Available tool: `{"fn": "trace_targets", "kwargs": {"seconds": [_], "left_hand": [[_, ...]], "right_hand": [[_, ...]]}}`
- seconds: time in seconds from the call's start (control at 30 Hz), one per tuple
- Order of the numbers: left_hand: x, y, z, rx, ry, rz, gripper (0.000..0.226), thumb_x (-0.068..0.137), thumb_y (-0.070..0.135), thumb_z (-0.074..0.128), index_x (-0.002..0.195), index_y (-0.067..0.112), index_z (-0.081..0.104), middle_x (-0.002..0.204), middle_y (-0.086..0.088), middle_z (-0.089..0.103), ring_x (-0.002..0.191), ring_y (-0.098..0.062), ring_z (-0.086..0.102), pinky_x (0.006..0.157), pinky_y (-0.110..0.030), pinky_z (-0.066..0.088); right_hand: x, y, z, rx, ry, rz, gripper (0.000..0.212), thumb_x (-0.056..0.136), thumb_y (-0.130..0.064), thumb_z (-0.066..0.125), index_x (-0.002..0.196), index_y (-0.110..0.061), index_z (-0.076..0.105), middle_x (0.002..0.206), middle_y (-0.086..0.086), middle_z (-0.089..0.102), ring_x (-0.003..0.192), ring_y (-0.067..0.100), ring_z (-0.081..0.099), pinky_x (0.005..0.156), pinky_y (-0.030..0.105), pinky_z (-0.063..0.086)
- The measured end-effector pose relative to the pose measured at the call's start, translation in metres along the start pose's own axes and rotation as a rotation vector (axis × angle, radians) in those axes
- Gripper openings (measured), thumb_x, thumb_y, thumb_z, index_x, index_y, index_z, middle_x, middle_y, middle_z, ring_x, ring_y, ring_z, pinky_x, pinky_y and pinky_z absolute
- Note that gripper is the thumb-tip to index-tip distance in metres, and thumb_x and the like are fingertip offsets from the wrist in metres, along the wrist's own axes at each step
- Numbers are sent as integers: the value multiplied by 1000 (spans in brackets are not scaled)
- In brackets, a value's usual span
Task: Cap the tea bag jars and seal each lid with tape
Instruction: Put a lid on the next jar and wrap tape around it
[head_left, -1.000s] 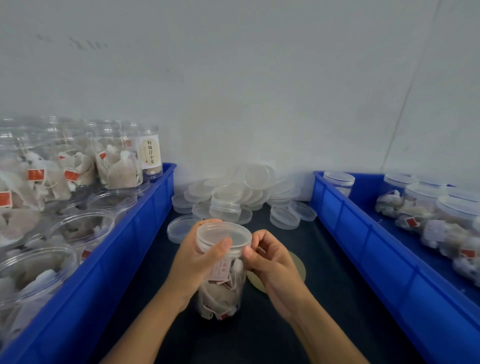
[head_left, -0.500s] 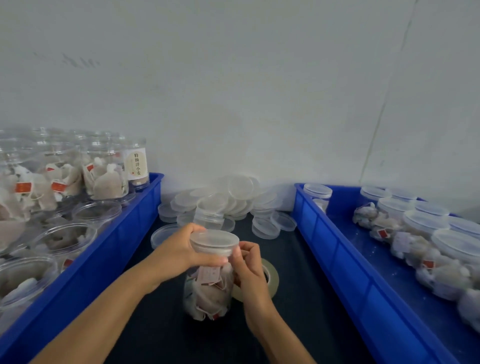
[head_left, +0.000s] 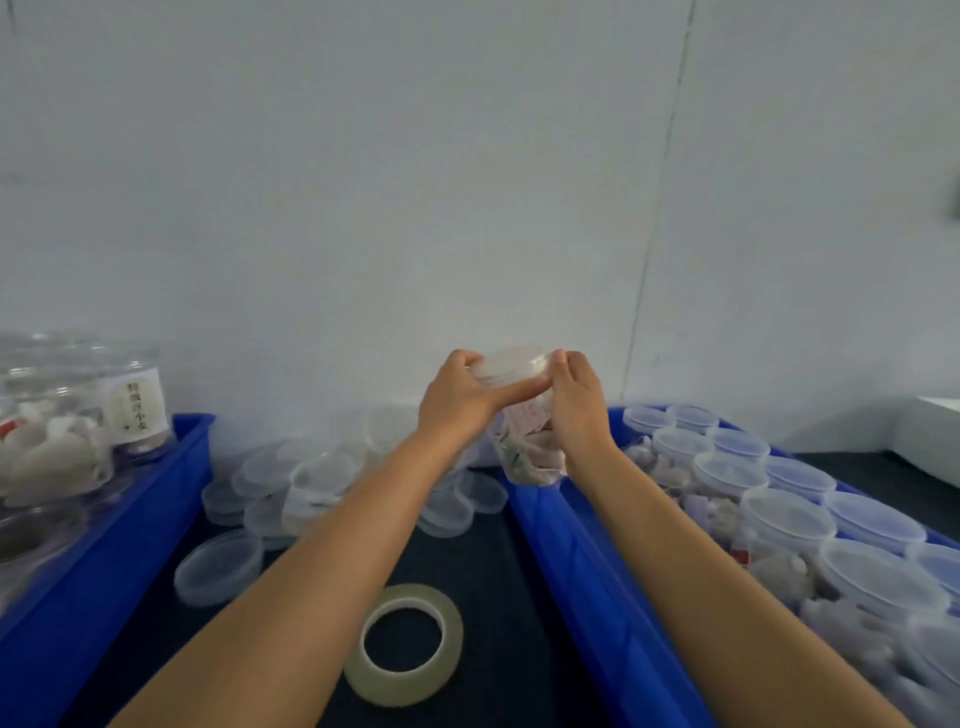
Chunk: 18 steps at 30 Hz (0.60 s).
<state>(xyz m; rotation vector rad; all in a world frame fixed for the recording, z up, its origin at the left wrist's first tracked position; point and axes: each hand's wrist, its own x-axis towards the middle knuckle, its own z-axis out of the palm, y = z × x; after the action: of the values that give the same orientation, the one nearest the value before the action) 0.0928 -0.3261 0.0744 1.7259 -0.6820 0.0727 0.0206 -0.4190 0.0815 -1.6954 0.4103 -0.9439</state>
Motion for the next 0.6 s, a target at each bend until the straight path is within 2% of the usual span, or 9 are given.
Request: {"fn": "trace_targets", "kwargs": {"seconds": [0.07,0.1,0.2,0.27,0.33,0.47,0.53,0.6], "left_hand": [[15,5,28,69,-10,7,77,60,65,81,114,21,48,96,13,54,88,-8,55,78,-28,49],[21,4,41,131,-19,20,76,60,66,80,110,17,50,92,11,54,84,-11,55,72,-27,47],[35,-9,76,260,-62,56,69,60,69,78,90,12,53,75,7,52,74,-21,56,56,-28,37],[43,-23,93,300,-97,47,72,59,70,78,95,11,57,84,3,60,83,-23,61,62,-30,44],[49,-37,107,359,-118,38,77,59,69,78,105,11,58,95,1,63,92,-22,62,69,-32,48],[52,-59,125,415,-147,33,63,62,65,78,93,17,52,91,5,62,86,-18,61,55,-26,36],[51,-67,133,413,-150,21,66,61,66,75,101,17,56,100,4,64,90,-17,63,60,-26,40],[51,-73,142,416,-158,3,65,62,65,70,107,19,59,101,3,67,89,-17,65,66,-29,47]], "right_hand": [[24,9,-18,-153,39,56,32,102,-37,31,109,-23,58,119,10,55,111,30,53,100,50,40],[33,15,-26,-233,68,105,36,101,-39,29,119,-27,58,130,11,49,121,34,45,105,54,34],[50,38,-44,-399,101,217,43,102,-41,24,134,-31,51,143,14,36,132,38,32,111,52,25],[56,55,-48,-422,66,263,46,103,-38,22,138,-25,49,148,16,36,137,37,28,113,51,23],[62,71,-49,-416,38,312,48,103,-35,21,137,-17,49,145,17,43,138,33,31,113,50,23],[68,97,-44,-264,10,412,52,100,-47,24,133,-19,53,141,14,48,134,34,38,110,52,31],[70,107,-41,-234,-6,429,51,99,-46,27,131,-16,53,134,13,53,127,33,44,107,52,35],[70,112,-40,-183,8,488,47,97,-42,34,129,-12,51,125,13,56,112,31,54,101,52,43]]}}
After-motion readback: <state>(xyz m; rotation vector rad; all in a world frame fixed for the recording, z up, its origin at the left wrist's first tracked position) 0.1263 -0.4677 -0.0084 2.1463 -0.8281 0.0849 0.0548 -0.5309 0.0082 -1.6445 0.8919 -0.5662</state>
